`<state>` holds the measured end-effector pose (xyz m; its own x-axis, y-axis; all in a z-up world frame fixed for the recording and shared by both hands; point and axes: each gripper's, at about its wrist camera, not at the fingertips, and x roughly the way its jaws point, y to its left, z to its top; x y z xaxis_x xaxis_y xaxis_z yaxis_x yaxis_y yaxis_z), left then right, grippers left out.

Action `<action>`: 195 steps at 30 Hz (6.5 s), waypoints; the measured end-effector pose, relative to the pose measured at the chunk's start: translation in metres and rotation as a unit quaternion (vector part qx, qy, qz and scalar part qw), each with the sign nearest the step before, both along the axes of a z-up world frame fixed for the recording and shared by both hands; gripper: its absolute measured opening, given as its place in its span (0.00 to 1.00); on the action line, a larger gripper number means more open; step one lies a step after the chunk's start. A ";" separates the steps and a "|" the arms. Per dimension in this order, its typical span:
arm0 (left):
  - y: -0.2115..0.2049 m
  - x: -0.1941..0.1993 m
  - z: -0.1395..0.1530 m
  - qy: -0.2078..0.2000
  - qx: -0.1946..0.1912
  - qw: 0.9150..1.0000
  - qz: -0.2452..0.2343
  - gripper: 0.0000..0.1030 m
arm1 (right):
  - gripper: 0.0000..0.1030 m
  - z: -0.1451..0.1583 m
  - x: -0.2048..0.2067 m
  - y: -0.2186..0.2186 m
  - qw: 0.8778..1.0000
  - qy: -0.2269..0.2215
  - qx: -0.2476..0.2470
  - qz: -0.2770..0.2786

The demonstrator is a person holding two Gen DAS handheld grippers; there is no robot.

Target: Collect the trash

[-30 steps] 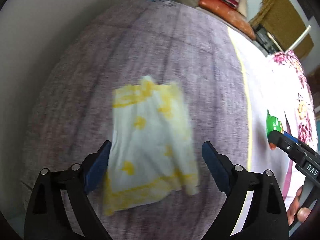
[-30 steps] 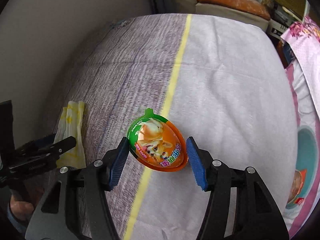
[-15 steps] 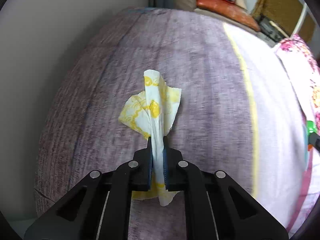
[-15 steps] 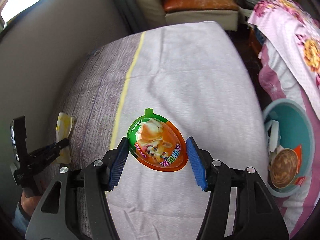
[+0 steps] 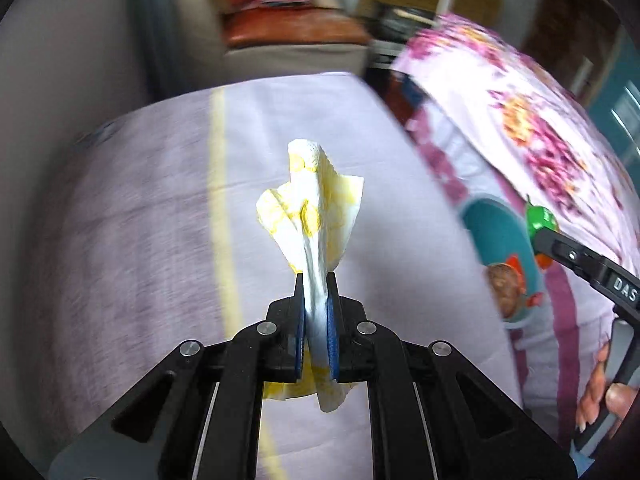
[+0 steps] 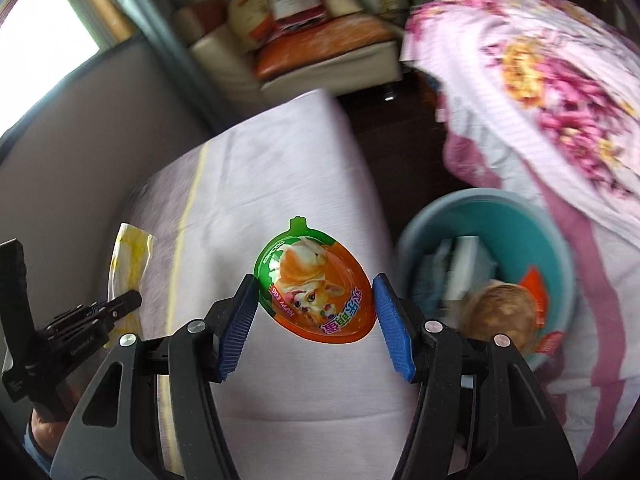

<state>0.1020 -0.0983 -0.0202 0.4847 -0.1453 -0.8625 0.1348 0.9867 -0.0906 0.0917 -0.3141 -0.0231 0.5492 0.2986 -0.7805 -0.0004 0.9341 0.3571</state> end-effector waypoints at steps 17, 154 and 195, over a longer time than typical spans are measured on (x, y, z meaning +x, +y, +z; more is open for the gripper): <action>-0.168 0.032 -0.021 0.022 -0.001 0.988 -0.151 0.09 | 0.55 -0.021 -0.016 -0.147 0.991 0.020 0.021 -0.131; -0.044 -0.036 -0.006 -0.028 0.006 0.999 -0.036 0.96 | 0.93 0.013 -0.065 -0.035 0.994 0.041 -0.090 -0.045; -0.038 -0.034 -0.019 -0.006 0.009 1.000 -0.024 0.96 | 0.93 -0.006 -0.061 -0.041 0.993 0.059 -0.083 -0.051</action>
